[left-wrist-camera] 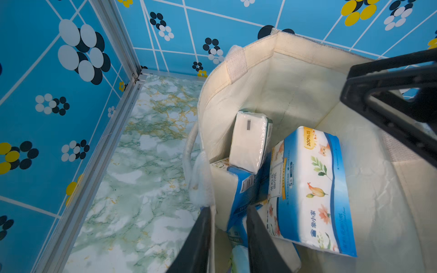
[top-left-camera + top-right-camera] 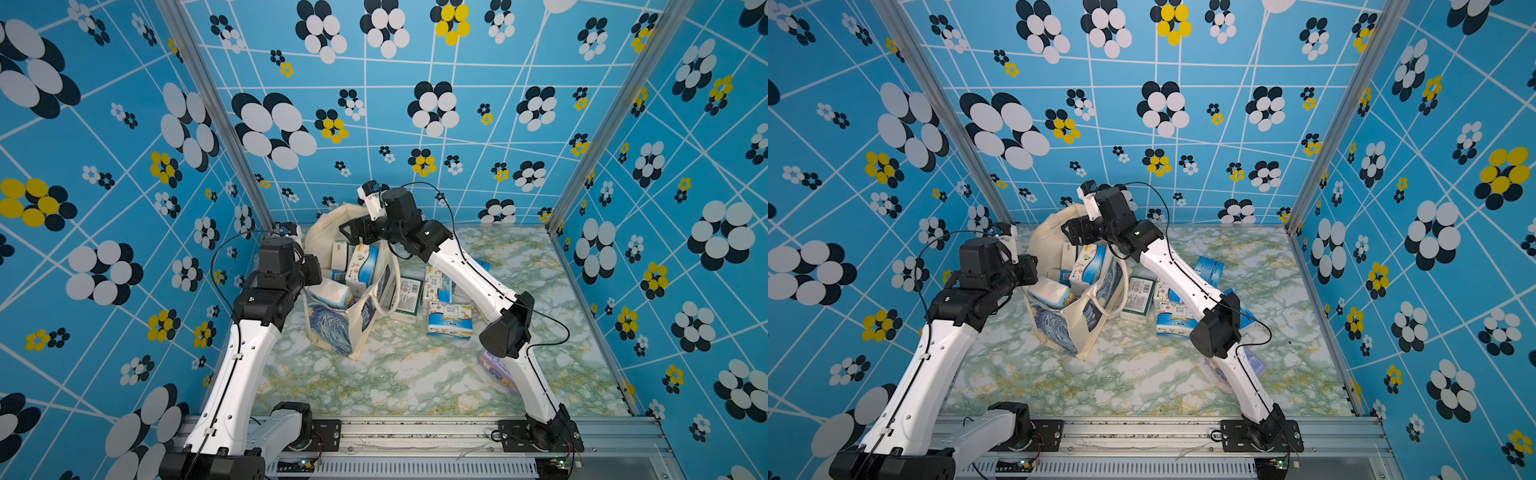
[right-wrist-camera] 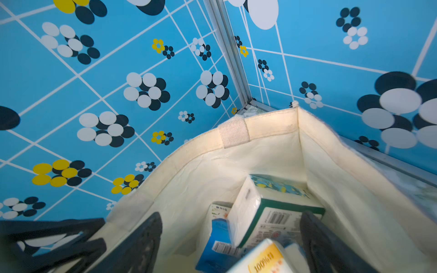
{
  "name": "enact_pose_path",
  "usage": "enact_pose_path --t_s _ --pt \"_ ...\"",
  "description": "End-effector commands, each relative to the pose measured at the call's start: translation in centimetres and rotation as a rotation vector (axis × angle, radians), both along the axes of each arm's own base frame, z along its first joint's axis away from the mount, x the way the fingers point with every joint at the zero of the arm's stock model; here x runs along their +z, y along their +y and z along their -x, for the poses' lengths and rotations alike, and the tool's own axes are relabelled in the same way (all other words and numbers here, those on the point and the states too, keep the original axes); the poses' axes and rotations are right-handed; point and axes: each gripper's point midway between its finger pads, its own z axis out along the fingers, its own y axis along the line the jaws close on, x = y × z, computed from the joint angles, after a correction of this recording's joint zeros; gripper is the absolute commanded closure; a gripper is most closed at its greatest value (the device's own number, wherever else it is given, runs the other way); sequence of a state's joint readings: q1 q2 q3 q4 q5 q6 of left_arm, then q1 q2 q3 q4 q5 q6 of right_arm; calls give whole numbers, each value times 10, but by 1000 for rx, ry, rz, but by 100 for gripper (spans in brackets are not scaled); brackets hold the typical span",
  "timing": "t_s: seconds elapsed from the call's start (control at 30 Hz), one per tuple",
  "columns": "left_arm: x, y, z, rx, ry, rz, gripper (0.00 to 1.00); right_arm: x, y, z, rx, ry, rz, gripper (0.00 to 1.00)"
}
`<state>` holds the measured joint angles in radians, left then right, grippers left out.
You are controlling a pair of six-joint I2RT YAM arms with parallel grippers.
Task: Put tissues into the canvas bag
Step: Place the pack of facial tissues in the canvas bag, then move the pack of facial tissues to the center of the board.
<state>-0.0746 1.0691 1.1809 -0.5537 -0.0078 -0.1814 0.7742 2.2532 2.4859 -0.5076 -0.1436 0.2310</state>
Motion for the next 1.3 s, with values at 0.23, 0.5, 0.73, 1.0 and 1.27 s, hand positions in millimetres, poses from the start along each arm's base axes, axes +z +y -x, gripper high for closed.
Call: enact_pose_path --t_s 0.23,0.5,0.73,1.0,1.27 --pt "49 13 16 45 -155 -76 64 44 -118 29 -218 -219 238 7" --pt "80 13 38 33 -230 -90 64 -11 -248 47 -490 -59 545 7" --pt "95 -62 49 -228 -231 -76 67 -82 -377 87 -757 222 751 8" --pt "109 -176 61 -587 -253 13 67 -148 -412 177 -668 549 872 12" --pt "95 -284 73 -862 -219 99 67 -195 -414 215 -624 755 905 53"
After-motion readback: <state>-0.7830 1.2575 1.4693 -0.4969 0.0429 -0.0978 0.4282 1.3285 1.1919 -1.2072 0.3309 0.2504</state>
